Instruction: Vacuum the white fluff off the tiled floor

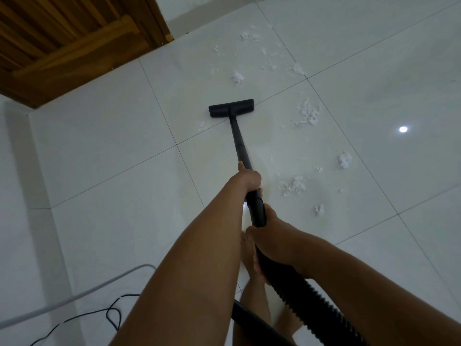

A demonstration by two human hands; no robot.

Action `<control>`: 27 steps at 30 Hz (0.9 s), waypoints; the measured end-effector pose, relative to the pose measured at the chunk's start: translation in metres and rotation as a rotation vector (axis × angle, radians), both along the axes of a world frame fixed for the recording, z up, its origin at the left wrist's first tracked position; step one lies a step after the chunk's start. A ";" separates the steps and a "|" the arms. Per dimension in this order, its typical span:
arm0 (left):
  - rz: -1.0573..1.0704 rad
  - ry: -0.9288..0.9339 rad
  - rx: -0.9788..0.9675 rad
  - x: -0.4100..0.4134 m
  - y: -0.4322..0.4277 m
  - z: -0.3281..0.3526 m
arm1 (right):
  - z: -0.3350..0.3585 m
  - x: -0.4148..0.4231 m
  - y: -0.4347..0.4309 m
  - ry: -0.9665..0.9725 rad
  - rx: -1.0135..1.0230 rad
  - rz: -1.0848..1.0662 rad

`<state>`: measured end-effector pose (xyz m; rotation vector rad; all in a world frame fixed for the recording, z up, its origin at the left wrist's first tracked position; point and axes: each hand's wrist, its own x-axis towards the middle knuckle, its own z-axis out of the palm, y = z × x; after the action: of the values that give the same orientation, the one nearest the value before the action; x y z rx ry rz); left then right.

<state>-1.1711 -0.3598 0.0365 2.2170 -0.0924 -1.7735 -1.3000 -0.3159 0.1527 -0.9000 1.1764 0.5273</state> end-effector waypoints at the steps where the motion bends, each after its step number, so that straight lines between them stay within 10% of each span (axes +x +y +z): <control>1: -0.002 -0.005 -0.003 0.004 -0.004 -0.002 | -0.002 0.004 -0.002 0.002 0.011 -0.009; 27: 0.005 -0.048 -0.021 0.128 -0.117 -0.044 | -0.043 0.124 -0.105 -0.035 -0.101 0.022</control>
<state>-1.0429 -0.4767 -0.0079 2.2429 -0.1157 -1.7094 -1.1757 -0.4208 0.1101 -1.0057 1.1707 0.4713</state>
